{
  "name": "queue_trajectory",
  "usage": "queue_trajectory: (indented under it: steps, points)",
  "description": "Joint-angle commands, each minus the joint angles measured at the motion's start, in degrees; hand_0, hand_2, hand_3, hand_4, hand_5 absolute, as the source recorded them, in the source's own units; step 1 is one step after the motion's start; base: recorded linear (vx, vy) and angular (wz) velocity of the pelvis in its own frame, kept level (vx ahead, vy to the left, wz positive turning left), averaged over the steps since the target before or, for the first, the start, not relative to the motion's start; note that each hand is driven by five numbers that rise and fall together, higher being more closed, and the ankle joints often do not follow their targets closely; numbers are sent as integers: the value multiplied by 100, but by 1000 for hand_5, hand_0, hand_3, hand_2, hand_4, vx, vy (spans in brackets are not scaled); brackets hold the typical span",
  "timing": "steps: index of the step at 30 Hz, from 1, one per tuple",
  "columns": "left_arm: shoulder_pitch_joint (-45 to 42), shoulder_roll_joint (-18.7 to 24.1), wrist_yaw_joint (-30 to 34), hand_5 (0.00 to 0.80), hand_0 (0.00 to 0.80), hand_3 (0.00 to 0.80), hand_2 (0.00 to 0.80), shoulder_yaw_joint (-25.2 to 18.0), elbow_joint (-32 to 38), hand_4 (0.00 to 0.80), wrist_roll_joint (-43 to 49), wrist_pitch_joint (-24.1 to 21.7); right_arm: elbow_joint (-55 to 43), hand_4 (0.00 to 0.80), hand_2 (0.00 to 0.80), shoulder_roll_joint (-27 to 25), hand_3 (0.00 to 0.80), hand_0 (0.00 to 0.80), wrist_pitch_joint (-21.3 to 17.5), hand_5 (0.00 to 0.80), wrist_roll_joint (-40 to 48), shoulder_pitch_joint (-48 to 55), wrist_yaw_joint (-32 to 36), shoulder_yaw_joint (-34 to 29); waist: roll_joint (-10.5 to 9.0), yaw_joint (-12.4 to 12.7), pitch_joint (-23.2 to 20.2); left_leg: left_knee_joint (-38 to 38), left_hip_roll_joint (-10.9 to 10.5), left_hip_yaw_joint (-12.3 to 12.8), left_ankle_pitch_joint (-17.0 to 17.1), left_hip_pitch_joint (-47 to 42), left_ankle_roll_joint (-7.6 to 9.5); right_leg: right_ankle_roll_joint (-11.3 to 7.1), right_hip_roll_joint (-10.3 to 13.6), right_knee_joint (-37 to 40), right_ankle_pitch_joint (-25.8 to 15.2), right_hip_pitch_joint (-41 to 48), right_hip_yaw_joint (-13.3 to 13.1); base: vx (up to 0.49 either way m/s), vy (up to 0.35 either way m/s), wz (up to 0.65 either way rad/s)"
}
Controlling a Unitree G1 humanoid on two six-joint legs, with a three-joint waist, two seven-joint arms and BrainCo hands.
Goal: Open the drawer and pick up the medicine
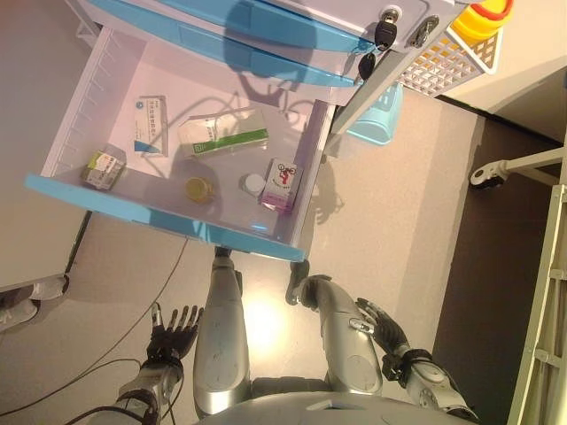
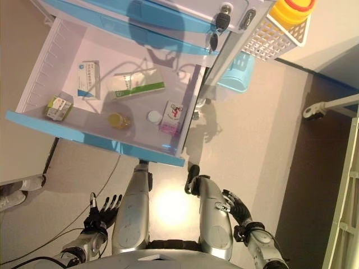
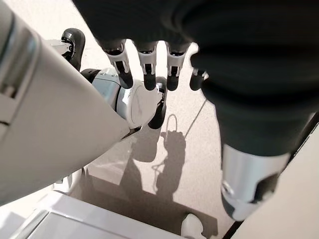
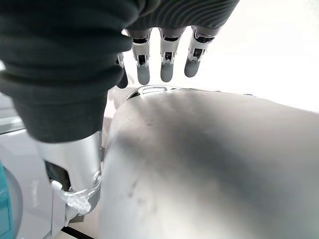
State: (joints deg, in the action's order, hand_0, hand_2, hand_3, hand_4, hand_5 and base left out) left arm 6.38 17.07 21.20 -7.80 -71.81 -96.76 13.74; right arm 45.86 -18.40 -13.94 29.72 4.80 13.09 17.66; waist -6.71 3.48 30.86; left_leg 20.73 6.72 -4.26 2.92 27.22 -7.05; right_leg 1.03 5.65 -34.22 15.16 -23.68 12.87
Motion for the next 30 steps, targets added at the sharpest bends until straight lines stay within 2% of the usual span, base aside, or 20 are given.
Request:
queue_trajectory:
  steps: [1,5,8,12,15,16,19,20,22,25,30]
  points:
    - [-112,72,-158,0,0,0,0,-195,-140,0,255,25,-259,0,0,-103,0,0,27,0,-123,77,38,-67,-130,-70,-107,721,-315,199,-511,82,585,-63,-3,417,-804,-35,-109,-2,33,-1]
    - [-115,105,-234,0,0,0,0,-168,-73,0,947,-313,-211,0,0,-103,0,0,94,0,211,25,-359,-239,-122,-70,-120,747,-333,202,-524,90,586,-86,-2,431,-831,-48,-150,0,0,0]
    - [-201,157,-173,0,0,0,0,21,199,0,1767,-614,-429,0,0,-216,0,0,-175,0,470,-6,-643,-497,-120,-67,-136,676,-320,201,-522,-5,577,-117,-5,537,-877,55,-173,0,0,0]
    - [-722,197,-99,0,0,0,0,580,919,0,2558,-1107,-1892,0,0,-594,0,0,-532,0,494,210,-1097,-926,-95,-81,-203,485,-332,218,-474,-173,582,-183,39,764,-996,227,-198,-3,1,-2]
    - [-1294,163,187,0,0,0,0,748,1153,0,2893,-1418,-3144,0,0,-910,0,0,-789,0,11,360,-1277,-1411,-55,-62,-297,251,-341,266,-449,-368,592,-257,102,987,-1049,399,-201,0,20,-6]
    - [-1450,154,234,0,0,0,0,784,1196,0,2961,-1587,-3578,0,0,-1030,0,0,-1012,0,-355,385,-1309,-1557,-37,-50,-329,169,-338,292,-438,-440,592,-295,139,1048,-1066,458,-194,5,35,-7]
    - [-1708,114,320,0,0,0,0,661,1132,0,3100,-1671,-4653,0,0,-1425,0,0,-1180,0,-1663,366,-1524,-1856,4,-25,-399,-58,-319,363,-417,-669,578,-392,235,1208,-1099,638,-184,21,54,-2]
    - [-1769,101,311,0,0,0,0,609,1128,0,3149,-1689,-5041,0,0,-1608,0,0,-1090,0,-1930,329,-1559,-1946,13,-14,-419,-137,-308,382,-405,-738,572,-426,264,1258,-1105,694,-185,19,62,2]
    - [-1859,94,265,0,0,0,0,537,1057,0,3379,-1801,-5656,0,0,-2037,0,0,-1175,0,-2383,191,-1458,-2118,19,19,-453,-278,-295,423,-396,-854,550,-493,317,1402,-1130,816,-175,0,59,4]
    - [-1909,96,259,0,0,0,0,489,883,0,3682,-1932,-6499,0,0,-2550,0,0,-994,0,-2647,-65,-1269,-2212,-2,66,-480,-418,-286,469,-394,-963,536,-555,354,1582,-1175,950,-160,-26,44,6]
    - [-1871,103,160,0,0,0,0,593,743,0,4138,-2244,-7498,0,0,-3079,0,0,-787,0,-3164,-694,-854,-1891,-55,207,-485,-472,-290,464,-423,-1024,549,-606,394,1779,-1245,1129,-105,-22,9,10]
